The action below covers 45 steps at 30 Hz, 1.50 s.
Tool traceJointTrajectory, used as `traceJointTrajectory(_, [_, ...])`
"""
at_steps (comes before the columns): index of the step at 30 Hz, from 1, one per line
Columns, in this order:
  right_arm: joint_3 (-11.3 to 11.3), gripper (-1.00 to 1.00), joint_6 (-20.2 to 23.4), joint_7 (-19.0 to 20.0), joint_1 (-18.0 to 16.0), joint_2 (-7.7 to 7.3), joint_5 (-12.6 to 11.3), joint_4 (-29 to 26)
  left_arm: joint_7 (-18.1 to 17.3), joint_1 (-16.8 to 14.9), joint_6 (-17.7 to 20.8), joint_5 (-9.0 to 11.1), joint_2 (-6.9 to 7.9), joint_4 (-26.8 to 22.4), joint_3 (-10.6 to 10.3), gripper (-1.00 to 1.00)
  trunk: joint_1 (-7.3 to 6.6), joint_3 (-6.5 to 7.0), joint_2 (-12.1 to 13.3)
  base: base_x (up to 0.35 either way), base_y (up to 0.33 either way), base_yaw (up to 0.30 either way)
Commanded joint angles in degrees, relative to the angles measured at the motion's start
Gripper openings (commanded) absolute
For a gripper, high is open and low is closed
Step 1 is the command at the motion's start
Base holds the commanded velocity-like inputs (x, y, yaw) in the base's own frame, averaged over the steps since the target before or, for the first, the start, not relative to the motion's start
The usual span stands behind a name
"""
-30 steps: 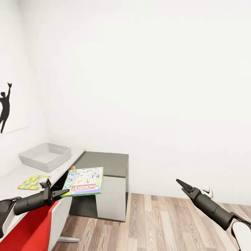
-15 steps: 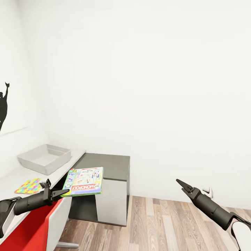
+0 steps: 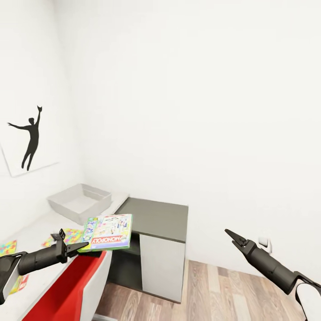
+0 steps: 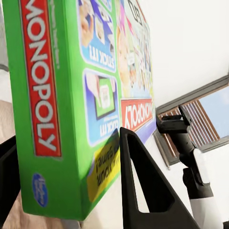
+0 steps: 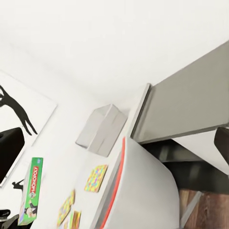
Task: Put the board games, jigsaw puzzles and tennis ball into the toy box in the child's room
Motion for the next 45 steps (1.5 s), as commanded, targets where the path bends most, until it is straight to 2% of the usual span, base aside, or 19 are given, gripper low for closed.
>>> traceJointTrajectory(1, [-0.1, 1.0, 0.3, 0.2, 0.0, 0.01, 0.1, 0.0, -0.2, 0.0, 0.5, 0.1, 0.0, 0.0, 0.0, -1.0, 0.05, -0.02, 0.0, 0.281, 0.137, 0.281])
traceJointTrajectory(24, [-0.1, 1.0, 0.3, 0.2, 0.0, -0.03, 0.1, 0.0, -0.2, 0.0, 0.5, 0.1, -0.09, 0.0, 0.0, -1.0, 0.05, -0.02, 0.0, 0.321, 0.034, 0.282])
traceJointTrajectory(45, [-0.1, 1.0, 0.3, 0.2, 0.0, -0.06, 0.1, 0.0, -0.2, 0.0, 0.5, 0.1, -0.22, 0.0, -0.1, -1.0, 0.05, 0.08, 0.0, 0.219, -0.121, 0.282])
